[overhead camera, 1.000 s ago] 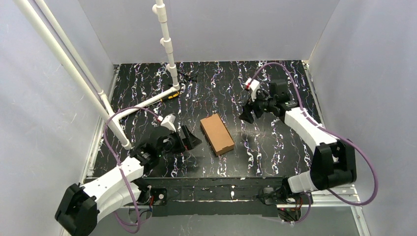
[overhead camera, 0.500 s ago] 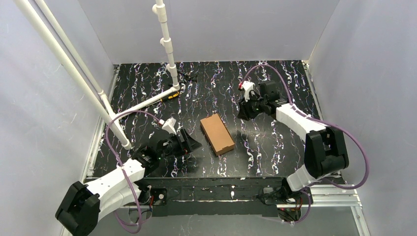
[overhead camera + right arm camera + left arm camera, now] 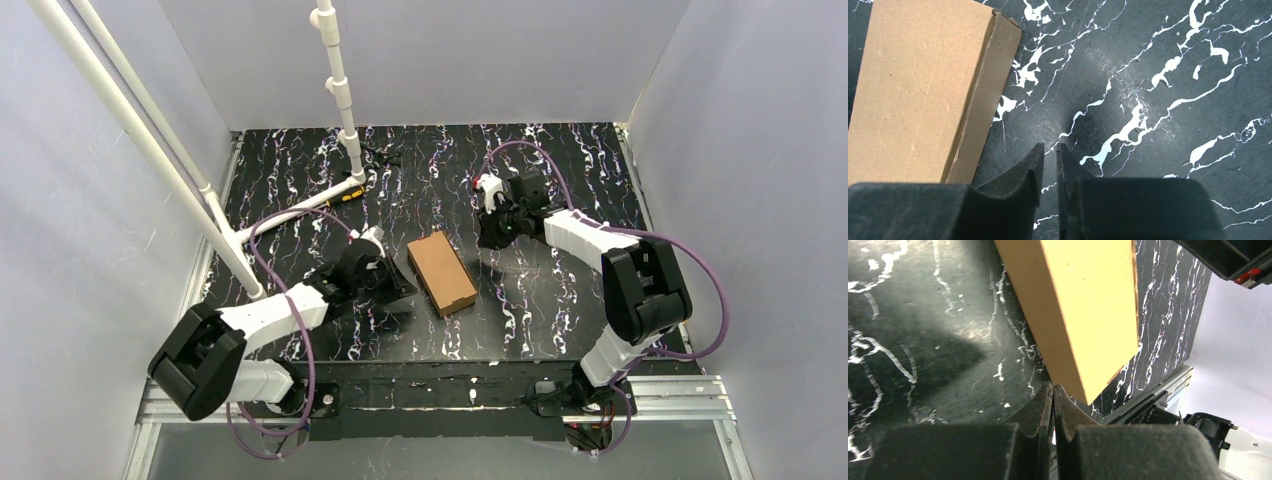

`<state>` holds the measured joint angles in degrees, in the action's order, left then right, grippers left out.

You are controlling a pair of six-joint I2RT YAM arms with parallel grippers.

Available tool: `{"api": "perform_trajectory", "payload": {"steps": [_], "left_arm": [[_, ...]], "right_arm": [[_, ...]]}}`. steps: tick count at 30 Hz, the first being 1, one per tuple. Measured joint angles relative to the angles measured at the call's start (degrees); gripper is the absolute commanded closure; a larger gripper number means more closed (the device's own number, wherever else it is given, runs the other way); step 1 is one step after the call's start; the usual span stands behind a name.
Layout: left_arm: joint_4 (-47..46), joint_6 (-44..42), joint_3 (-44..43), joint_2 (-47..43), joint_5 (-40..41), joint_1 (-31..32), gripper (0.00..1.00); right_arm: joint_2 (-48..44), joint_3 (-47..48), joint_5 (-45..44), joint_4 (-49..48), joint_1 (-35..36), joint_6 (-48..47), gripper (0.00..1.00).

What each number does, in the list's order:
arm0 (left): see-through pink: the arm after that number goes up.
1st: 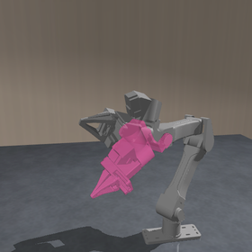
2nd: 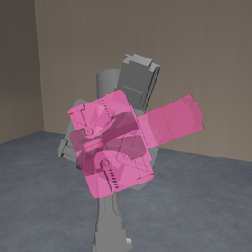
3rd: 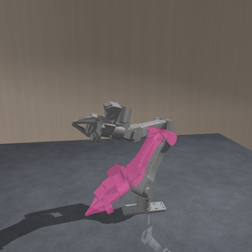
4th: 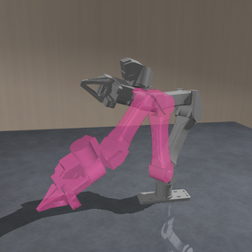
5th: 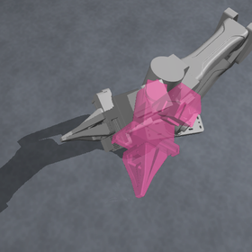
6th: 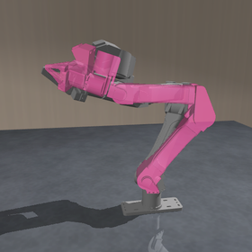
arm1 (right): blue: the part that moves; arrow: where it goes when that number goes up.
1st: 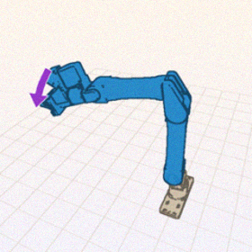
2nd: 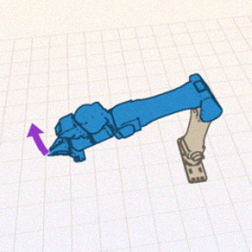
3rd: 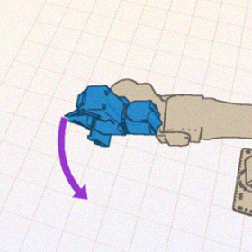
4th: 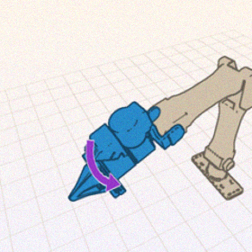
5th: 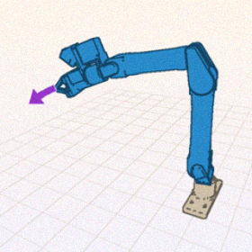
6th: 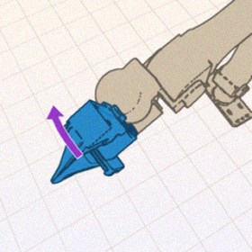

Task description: Fold the paper box

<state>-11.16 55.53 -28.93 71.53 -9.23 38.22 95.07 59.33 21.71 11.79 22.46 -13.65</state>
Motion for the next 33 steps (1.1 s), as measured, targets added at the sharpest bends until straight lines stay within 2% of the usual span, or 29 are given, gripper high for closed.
{"api": "perform_trajectory", "payload": {"steps": [7, 11, 22, 33], "left_arm": [[9.49, -0.68, -12.02, 5.09, 4.96, 4.17, 1.0], [12.87, -1.05, -15.63, 7.54, 7.32, 4.81, 1.0], [22.34, -1.9, -17.99, 11.04, 12.46, 5.09, 1.0], [21.44, -3.04, -21.42, 21.42, 10.95, 5.09, 1.0]], "right_arm": [[2.08, 0.0, -0.61, -0.46, 2.43, 0.44, 0.78], [3.58, 0.0, -0.7, -0.42, 4.31, 0.46, 0.78], [3.8, -0.02, -1.53, -0.44, 5.33, 0.46, 0.78], [3.78, -0.02, -2.08, -0.37, 6.23, 0.33, 0.79]]}}
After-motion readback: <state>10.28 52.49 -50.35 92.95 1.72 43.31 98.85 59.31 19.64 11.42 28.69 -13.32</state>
